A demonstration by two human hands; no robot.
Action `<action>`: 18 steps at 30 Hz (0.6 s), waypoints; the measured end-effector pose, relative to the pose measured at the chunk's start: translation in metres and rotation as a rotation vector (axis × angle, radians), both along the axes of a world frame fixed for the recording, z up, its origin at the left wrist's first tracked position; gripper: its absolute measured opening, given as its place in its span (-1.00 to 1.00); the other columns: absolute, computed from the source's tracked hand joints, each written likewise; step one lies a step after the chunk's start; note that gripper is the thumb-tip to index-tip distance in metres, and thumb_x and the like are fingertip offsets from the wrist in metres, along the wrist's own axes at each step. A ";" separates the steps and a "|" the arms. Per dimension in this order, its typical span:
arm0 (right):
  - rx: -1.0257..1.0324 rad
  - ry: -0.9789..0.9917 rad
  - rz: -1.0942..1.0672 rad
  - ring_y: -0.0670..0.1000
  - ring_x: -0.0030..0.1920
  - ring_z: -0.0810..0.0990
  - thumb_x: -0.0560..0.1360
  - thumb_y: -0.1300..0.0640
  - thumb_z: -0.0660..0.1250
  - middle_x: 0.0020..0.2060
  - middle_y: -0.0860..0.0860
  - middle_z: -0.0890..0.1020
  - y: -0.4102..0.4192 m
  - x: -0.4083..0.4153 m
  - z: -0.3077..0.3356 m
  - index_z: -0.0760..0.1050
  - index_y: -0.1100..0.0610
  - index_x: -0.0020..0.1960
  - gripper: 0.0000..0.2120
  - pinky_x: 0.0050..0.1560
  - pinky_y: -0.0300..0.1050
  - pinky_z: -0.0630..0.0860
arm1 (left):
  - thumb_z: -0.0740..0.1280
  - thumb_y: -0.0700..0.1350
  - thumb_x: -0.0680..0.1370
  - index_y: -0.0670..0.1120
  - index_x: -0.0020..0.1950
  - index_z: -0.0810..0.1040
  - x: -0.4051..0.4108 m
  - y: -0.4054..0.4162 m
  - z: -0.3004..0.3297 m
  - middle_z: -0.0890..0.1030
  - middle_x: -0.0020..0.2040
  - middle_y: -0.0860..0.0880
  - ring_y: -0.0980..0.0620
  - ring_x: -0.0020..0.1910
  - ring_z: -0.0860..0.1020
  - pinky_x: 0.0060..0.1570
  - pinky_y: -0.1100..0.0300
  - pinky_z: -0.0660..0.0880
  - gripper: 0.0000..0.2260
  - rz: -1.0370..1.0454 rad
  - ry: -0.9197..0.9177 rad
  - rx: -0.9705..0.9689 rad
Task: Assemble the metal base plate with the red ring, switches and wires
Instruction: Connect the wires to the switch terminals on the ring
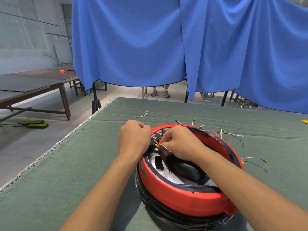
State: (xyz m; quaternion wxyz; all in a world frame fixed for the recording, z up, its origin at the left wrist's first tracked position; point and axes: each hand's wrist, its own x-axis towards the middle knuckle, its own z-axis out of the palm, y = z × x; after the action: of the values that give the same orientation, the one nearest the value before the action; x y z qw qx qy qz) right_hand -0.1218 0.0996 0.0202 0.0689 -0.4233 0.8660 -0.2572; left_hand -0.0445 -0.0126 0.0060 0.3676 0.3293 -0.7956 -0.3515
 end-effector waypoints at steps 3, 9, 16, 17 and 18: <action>0.005 0.002 0.004 -0.02 -0.19 0.59 0.46 0.14 0.41 -0.34 -0.08 0.63 0.000 0.001 0.000 0.65 0.00 -0.24 -0.88 -0.06 -0.02 0.58 | 0.25 -0.19 0.40 -0.18 -0.48 0.53 0.000 0.001 0.001 0.45 -0.55 -0.03 -0.01 -0.47 0.40 -0.43 0.22 0.34 -0.75 0.010 0.008 -0.008; 0.019 0.003 -0.007 -0.01 -0.20 0.58 0.44 0.09 0.42 -0.36 -0.09 0.62 0.000 0.000 0.000 0.61 -0.04 -0.29 -0.86 -0.08 -0.02 0.56 | 0.26 -0.18 0.39 -0.16 -0.50 0.50 0.002 0.001 0.002 0.45 -0.55 -0.06 -0.11 -0.41 0.45 -0.39 0.14 0.35 -0.75 0.026 0.032 -0.013; 0.039 0.096 -0.054 -0.05 -0.17 0.55 0.44 0.04 0.41 -0.38 -0.16 0.56 0.000 0.003 0.000 0.62 -0.10 -0.27 -0.87 -0.21 -0.16 0.39 | 0.26 -0.17 0.39 -0.17 -0.51 0.49 0.002 0.002 0.002 0.46 -0.54 -0.10 -0.11 -0.44 0.41 -0.41 0.13 0.32 -0.74 0.040 0.053 -0.044; 0.038 0.118 -0.067 -0.05 -0.16 0.55 0.44 0.03 0.40 -0.36 -0.15 0.57 0.001 0.004 0.000 0.64 -0.09 -0.24 -0.90 -0.20 -0.16 0.38 | 0.26 -0.17 0.39 -0.17 -0.52 0.49 0.002 0.003 0.002 0.46 -0.55 -0.10 -0.10 -0.45 0.40 -0.42 0.13 0.31 -0.74 0.042 0.057 -0.049; 0.035 0.140 -0.077 -0.04 -0.15 0.55 0.44 0.03 0.40 -0.34 -0.14 0.58 0.000 0.005 0.000 0.65 -0.09 -0.22 -0.91 -0.20 -0.15 0.37 | 0.27 -0.17 0.39 -0.17 -0.53 0.47 0.002 0.003 0.002 0.44 -0.56 -0.10 -0.09 -0.46 0.39 -0.42 0.13 0.30 -0.73 0.047 0.060 -0.054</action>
State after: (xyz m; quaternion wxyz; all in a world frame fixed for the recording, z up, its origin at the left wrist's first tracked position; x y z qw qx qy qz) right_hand -0.1173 0.0998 0.0198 0.0056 -0.4053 0.8888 -0.2141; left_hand -0.0422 -0.0094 0.0082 0.4081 0.3271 -0.7855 -0.3308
